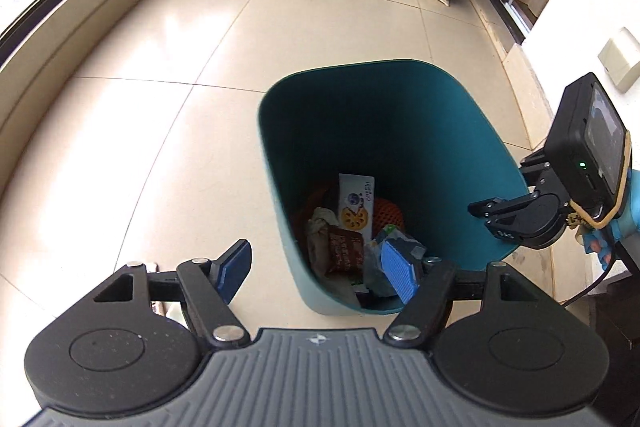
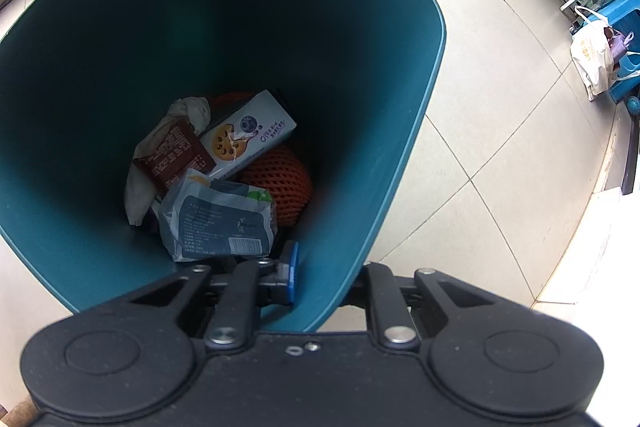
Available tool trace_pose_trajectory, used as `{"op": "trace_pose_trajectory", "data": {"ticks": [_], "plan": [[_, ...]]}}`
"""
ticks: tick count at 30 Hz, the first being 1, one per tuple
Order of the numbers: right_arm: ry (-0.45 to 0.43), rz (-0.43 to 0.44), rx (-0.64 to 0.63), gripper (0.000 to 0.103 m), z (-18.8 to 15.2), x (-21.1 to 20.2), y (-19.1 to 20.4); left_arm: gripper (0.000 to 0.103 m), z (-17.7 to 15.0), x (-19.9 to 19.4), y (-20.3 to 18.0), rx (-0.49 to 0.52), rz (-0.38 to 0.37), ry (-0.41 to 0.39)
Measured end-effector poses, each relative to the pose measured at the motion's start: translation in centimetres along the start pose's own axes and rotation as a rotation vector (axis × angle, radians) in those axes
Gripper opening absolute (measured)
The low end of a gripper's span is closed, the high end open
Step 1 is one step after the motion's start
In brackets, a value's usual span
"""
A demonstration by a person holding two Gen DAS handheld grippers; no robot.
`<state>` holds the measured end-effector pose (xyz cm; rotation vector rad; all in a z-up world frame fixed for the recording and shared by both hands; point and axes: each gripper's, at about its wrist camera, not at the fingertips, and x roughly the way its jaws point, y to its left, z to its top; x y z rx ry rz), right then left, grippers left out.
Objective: Collect trash
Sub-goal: 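Lower the left gripper and close it on the beige stick sachet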
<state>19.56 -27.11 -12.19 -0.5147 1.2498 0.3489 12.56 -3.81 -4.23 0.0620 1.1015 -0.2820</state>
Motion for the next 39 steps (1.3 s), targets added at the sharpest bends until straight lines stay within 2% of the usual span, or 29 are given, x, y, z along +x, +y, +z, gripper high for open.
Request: {"op": "trace_pose_trajectory", "data": {"ticks": [7, 12, 18, 23, 26, 29, 34, 39], "plan": [[0.010, -0.002, 0.005, 0.015, 0.1, 0.2, 0.0, 0.071, -1.3, -0.5, 4.8, -0.062, 0.051, 0.004], [0.012, -0.002, 0.002, 0.015, 0.1, 0.4, 0.0, 0.071, -2.0, 1.1, 8.3, -0.065, 0.123, 0.037], [0.017, 0.008, 0.001, 0.016, 0.0, 0.7, 0.0, 0.071, -3.0, 5.9, 13.6, -0.105, 0.176, 0.131], [0.018, 0.022, 0.001, 0.016, 0.0, 0.7, -0.3, 0.071, -4.3, 11.6, 17.3, -0.145, 0.266, 0.243], [0.021, 0.022, -0.001, 0.016, 0.0, 0.8, -0.3, 0.071, -4.4, 15.0, 19.1, -0.172, 0.313, 0.279], [0.025, 0.026, 0.001, 0.016, 0.0, 0.8, -0.2, 0.071, -4.6, 18.0, 20.3, -0.199, 0.319, 0.300], [0.039, 0.050, 0.016, 0.017, 0.1, 1.0, -0.4, 0.071, -5.5, 22.8, 21.6, -0.223, 0.270, 0.327], [0.052, 0.059, 0.021, 0.017, 0.2, 1.3, -0.5, 0.070, -7.0, 26.0, 23.5, -0.297, 0.251, 0.354]]}}
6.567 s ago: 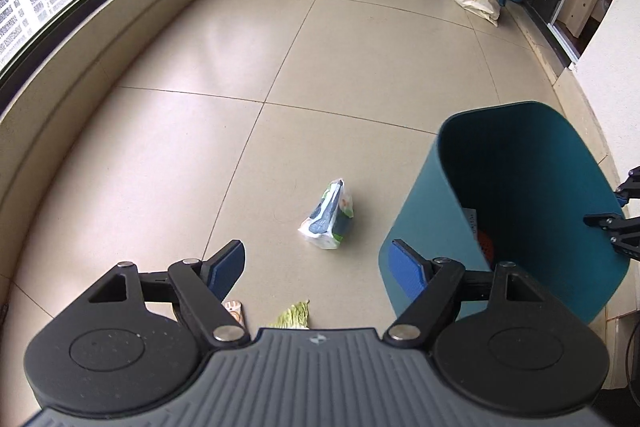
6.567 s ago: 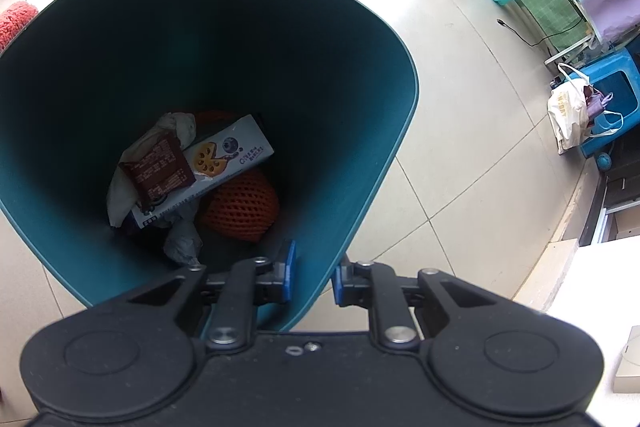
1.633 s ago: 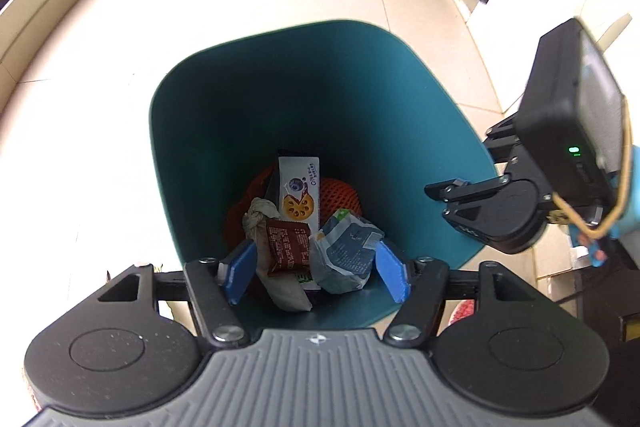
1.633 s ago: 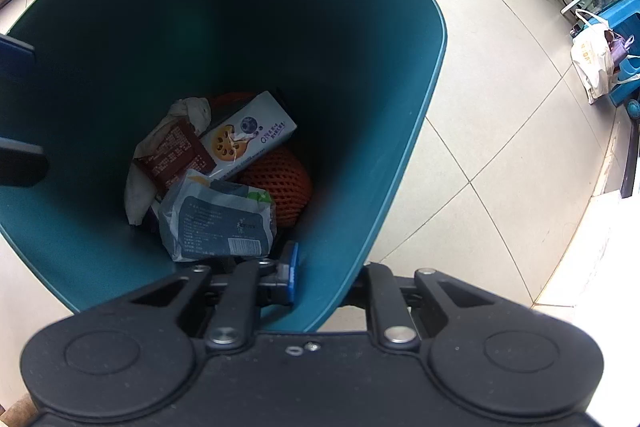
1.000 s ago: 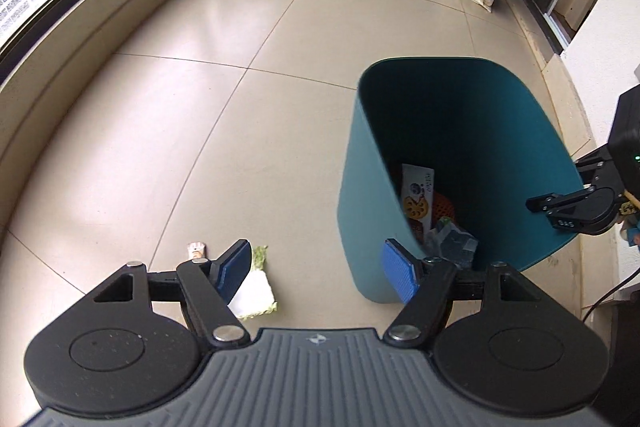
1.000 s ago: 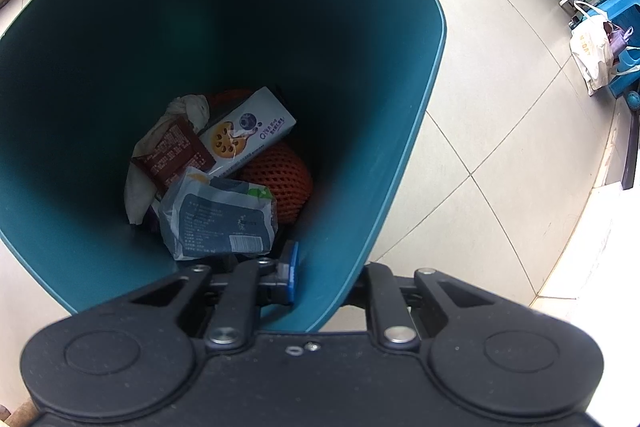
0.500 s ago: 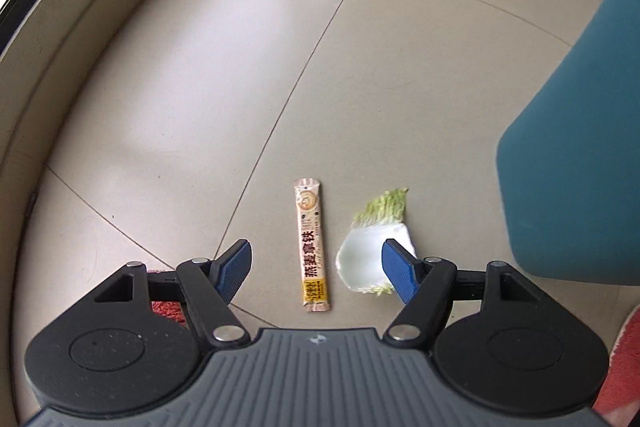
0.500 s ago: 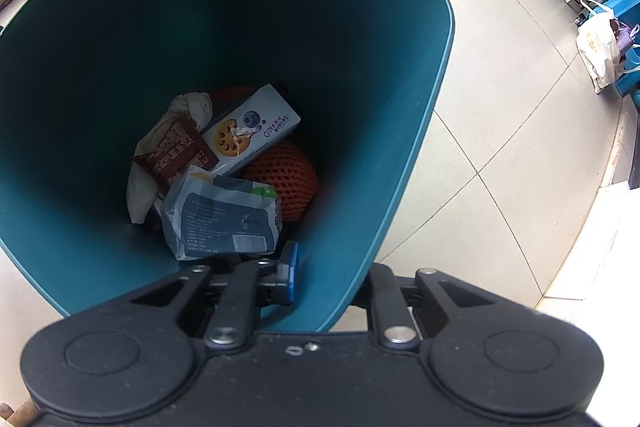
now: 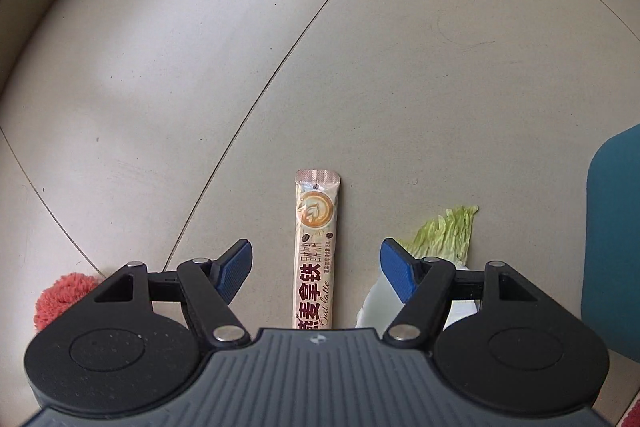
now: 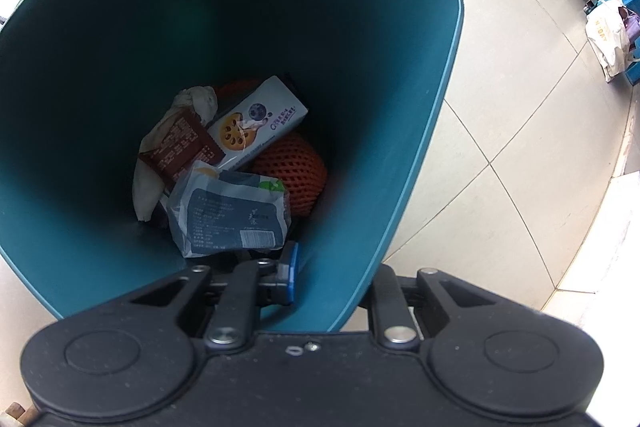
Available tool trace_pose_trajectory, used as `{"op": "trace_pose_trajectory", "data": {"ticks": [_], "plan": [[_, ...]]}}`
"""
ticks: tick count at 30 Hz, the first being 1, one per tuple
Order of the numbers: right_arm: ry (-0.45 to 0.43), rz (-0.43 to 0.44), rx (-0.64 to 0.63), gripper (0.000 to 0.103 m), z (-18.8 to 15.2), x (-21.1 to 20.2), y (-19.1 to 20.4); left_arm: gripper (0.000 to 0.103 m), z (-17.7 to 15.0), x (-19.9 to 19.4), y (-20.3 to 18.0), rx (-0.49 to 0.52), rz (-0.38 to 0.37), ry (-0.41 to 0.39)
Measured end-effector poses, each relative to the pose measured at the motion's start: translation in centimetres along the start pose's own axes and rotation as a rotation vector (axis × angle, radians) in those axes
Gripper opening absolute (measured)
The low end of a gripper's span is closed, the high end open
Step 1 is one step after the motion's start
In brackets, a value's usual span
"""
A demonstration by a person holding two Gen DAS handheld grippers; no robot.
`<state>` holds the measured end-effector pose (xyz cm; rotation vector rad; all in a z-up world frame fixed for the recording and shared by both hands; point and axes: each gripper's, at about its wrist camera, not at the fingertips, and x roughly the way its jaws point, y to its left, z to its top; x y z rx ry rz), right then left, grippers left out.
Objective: Collect trash
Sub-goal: 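Lower the left gripper and close it on the beige stick sachet, then lift the stick sachet and carry it over the teal bin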
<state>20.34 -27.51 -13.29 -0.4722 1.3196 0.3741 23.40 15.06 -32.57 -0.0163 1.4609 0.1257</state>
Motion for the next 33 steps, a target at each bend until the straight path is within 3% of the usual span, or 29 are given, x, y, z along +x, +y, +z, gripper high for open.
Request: {"op": "trace_pose_trajectory", "data": {"ticks": [4, 7, 16, 25, 33], "plan": [[0.011, 0.000, 0.001, 0.017, 0.0, 0.2, 0.0, 0.058, -0.2, 1.8, 1.3, -0.076, -0.035, 0.035], [0.016, -0.004, -0.005, 0.017, 0.1, 0.4, 0.0, 0.057, -0.6, 2.6, 1.4, -0.083, -0.035, 0.040], [0.019, -0.006, -0.008, 0.017, 0.1, 0.6, 0.0, 0.027, -1.9, 2.6, 2.1, -0.103, -0.057, 0.040], [0.006, -0.008, -0.008, 0.015, -0.2, 0.6, -0.1, 0.022, -2.2, 1.1, 2.0, -0.078, 0.032, 0.037], [-0.017, -0.030, -0.014, 0.013, -0.4, 0.2, 0.1, 0.022, -1.8, -4.8, 1.7, -0.056, 0.103, -0.004]]}}
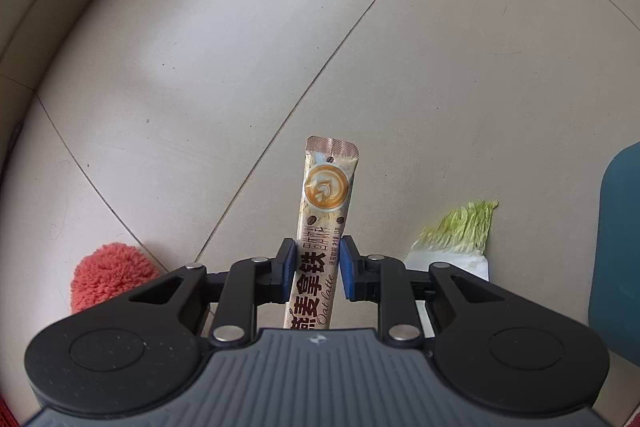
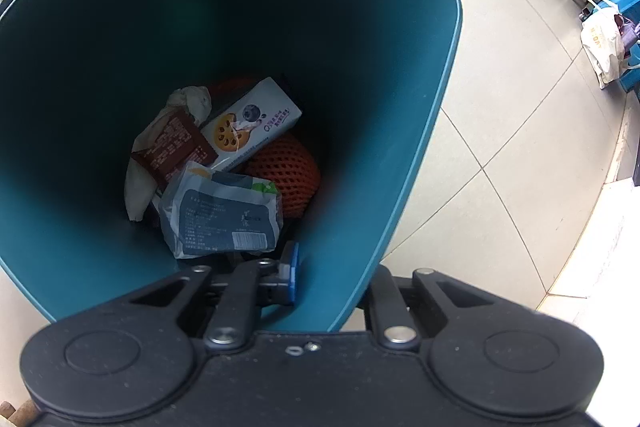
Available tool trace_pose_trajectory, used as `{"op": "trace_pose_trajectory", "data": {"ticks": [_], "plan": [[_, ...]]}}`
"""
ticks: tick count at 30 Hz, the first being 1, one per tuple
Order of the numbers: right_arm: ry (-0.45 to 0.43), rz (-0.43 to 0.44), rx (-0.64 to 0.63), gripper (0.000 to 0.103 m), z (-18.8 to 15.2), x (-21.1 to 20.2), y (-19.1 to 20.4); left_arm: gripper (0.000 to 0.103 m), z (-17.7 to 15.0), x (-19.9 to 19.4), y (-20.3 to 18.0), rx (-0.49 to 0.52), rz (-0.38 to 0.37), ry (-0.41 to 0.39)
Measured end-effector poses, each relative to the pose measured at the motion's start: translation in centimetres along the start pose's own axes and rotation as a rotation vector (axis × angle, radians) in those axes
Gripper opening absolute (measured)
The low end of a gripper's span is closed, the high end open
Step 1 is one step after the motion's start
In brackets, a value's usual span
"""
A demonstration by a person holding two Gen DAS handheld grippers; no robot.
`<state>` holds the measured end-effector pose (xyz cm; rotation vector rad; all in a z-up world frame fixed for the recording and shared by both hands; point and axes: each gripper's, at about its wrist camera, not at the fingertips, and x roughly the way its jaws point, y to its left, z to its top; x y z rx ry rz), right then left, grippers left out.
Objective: Collect trash
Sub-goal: 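Lift the stick sachet and carry it over the teal bin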
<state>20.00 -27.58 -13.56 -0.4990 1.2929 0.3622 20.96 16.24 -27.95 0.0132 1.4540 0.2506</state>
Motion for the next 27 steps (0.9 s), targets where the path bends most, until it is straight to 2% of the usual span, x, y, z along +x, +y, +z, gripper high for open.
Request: {"op": "trace_pose_trajectory", "data": {"ticks": [7, 14, 27], "plan": [[-0.014, 0.000, -0.050, 0.013, -0.4, -0.2, 0.2, 0.022, -0.3, -7.2, 1.3, -0.025, -0.014, -0.061], [-0.014, 0.003, -0.062, 0.013, -0.7, -0.2, 0.1, 0.022, -1.5, -15.1, 0.7, 0.004, -0.054, -0.118], [-0.016, 0.001, -0.072, 0.013, -1.0, -0.2, 0.2, 0.022, -4.9, -28.1, -6.4, 0.118, -0.211, -0.233]]}}
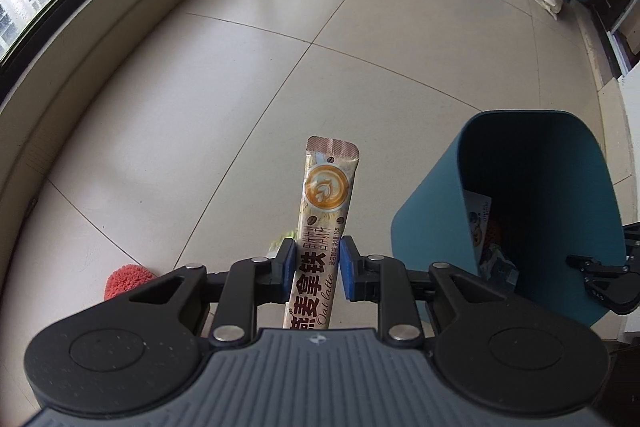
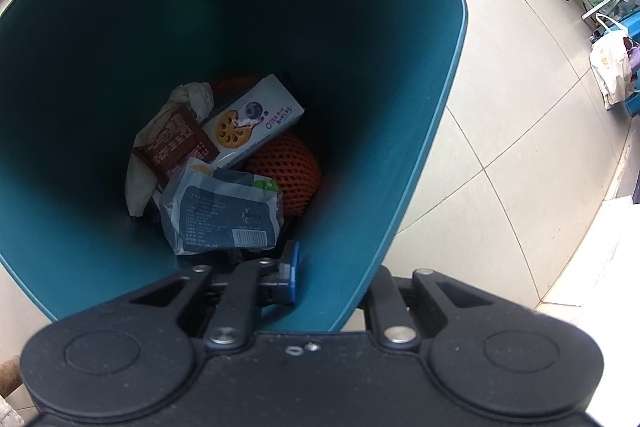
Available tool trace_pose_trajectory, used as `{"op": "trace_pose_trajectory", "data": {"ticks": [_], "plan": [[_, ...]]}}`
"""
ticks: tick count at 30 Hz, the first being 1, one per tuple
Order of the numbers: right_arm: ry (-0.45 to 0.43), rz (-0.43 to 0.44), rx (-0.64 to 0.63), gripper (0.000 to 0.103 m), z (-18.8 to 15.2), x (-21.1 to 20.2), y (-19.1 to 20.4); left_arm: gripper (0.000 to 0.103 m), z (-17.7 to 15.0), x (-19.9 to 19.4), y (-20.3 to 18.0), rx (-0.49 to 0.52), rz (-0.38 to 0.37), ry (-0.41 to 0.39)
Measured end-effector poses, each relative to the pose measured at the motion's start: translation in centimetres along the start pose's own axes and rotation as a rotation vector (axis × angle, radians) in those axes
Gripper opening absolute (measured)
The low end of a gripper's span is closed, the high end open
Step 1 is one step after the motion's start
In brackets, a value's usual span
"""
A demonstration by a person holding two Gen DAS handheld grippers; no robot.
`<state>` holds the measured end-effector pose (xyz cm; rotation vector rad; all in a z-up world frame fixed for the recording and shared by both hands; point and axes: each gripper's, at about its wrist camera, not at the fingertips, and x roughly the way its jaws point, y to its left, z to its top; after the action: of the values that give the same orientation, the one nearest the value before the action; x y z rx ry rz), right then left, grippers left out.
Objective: Collect trash
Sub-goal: 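Lift the stick sachet and carry it over the teal bin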
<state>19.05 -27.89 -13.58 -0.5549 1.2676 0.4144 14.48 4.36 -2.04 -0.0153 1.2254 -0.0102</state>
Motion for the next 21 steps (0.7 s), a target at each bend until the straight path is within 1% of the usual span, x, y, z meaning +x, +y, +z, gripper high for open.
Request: {"op": "trace_pose_trajectory", "data": {"ticks": [5, 10, 13, 19, 21], "plan": [[0.000, 0.002, 0.004, 0.013, 0.3, 0.1, 0.0, 0.022, 0.4, -2.7, -3.6, 0.060, -0.066, -0.035], [0.001, 0.006, 0.011, 0.013, 0.3, 0.1, -0.2, 0.022, 1.1, -3.6, -8.2, 0.134, -0.115, -0.054], [0.001, 0.006, 0.010, 0.013, 0.3, 0.0, -0.3, 0.022, 1.5, -2.4, -9.9, 0.163, -0.130, -0.048], [0.001, 0.007, 0.010, 0.013, 0.3, 0.1, -0.3, 0.022, 2.2, 2.1, -13.8, 0.182, -0.141, 0.036], [0.000, 0.008, 0.009, 0.013, 0.3, 0.0, -0.3, 0.022, 2.3, 3.2, -14.9, 0.192, -0.136, 0.046]]}}
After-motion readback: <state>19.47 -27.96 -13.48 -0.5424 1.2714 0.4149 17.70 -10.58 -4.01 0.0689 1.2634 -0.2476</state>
